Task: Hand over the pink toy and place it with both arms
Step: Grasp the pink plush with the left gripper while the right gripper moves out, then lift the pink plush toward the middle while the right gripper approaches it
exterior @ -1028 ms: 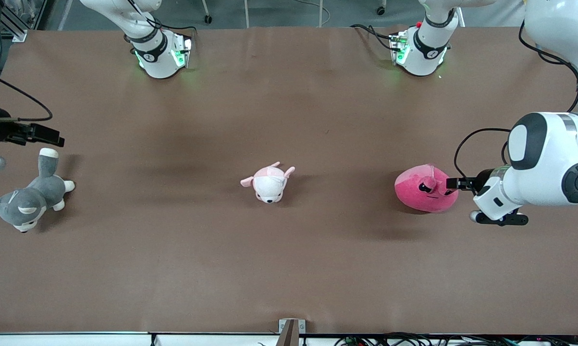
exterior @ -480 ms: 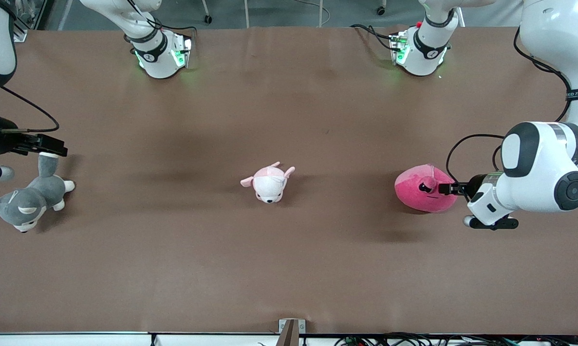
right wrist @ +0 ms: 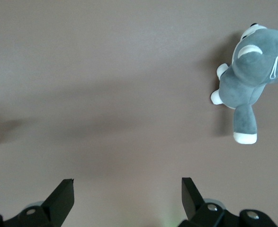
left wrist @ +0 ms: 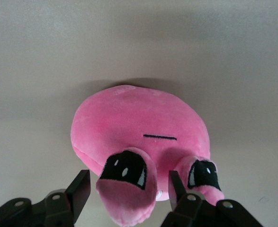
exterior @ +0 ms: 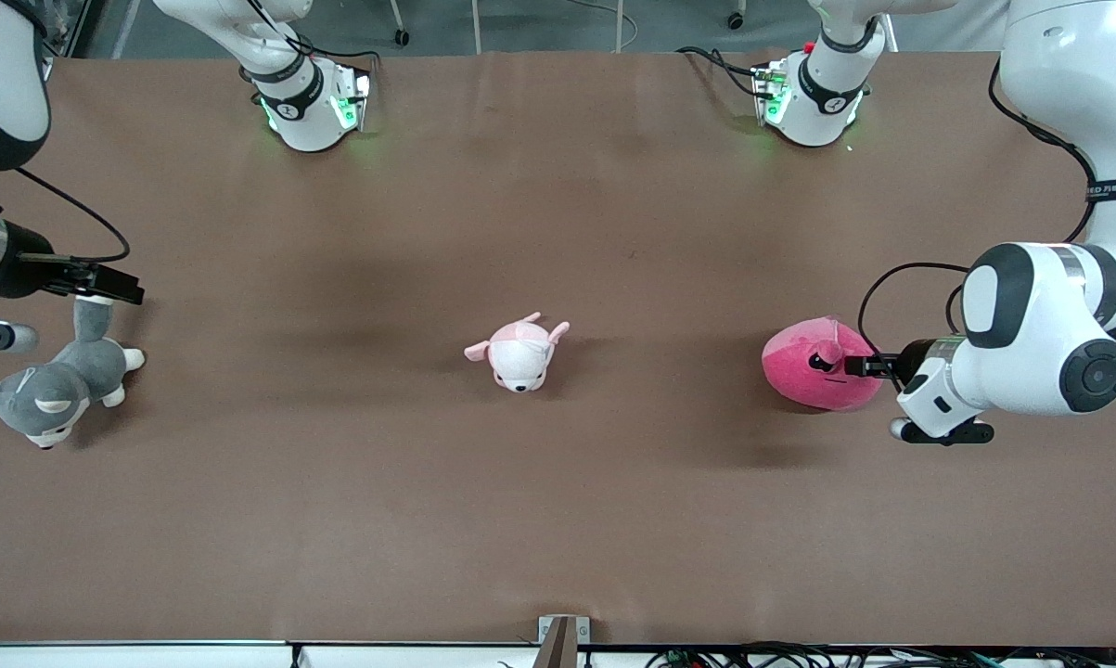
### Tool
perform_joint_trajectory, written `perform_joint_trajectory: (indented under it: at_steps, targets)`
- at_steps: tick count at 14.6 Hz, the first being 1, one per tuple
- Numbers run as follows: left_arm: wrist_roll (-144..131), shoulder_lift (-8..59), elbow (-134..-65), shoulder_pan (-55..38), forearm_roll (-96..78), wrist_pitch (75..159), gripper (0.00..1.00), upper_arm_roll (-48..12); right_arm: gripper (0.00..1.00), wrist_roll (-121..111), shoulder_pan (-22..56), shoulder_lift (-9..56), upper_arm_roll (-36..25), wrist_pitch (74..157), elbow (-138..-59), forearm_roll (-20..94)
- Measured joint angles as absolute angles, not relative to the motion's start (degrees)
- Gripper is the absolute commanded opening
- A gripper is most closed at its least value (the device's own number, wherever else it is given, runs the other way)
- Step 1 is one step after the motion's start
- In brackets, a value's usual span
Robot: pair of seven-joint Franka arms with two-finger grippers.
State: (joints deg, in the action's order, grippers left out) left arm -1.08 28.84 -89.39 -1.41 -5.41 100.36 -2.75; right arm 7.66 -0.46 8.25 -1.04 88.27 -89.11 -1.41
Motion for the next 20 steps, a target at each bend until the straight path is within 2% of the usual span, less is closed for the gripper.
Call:
perform_joint_trajectory:
  at_steps: [9, 17, 20]
  targets:
    - [-1.04, 28.89, -89.32, -1.41, -5.41, 100.37, 0.05, -2.81, 1.0, 9.95, 0.52, 8.25, -1.11, 87.73, -89.11, -1.41]
    - [-1.29, 27.09, -87.95, -1.4, -5.48, 100.11, 0.02, -5.03, 1.0, 10.2, 0.52, 8.25, -1.12, 87.65, -89.1, -1.35]
    - [-5.88, 24.88, -84.52, -1.45, -5.57, 95.13, 0.02, -8.12, 1.0, 10.33, 0.52, 8.24, -1.12, 87.65, -89.09, -0.75]
